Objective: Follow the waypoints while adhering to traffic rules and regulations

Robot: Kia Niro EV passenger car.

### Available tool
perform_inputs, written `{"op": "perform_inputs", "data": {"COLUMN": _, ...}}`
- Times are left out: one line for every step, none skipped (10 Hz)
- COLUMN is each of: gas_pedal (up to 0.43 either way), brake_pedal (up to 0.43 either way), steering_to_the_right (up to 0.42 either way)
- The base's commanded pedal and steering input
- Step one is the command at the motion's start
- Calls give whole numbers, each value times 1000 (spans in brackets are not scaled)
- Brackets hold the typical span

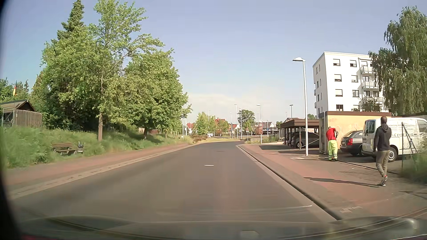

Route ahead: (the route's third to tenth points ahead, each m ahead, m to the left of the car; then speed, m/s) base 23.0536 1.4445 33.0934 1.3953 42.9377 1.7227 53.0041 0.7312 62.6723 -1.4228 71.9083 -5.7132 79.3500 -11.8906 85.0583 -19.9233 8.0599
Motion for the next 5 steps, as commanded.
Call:
{"op": "perform_inputs", "data": {"gas_pedal": 20, "brake_pedal": 12, "steering_to_the_right": 5}}
{"op": "perform_inputs", "data": {"gas_pedal": 20, "brake_pedal": 12, "steering_to_the_right": 4}}
{"op": "perform_inputs", "data": {"gas_pedal": 20, "brake_pedal": 12, "steering_to_the_right": 1}}
{"op": "perform_inputs", "data": {"gas_pedal": 20, "brake_pedal": 12, "steering_to_the_right": 1}}
{"op": "perform_inputs", "data": {"gas_pedal": 20, "brake_pedal": 12, "steering_to_the_right": 0}}
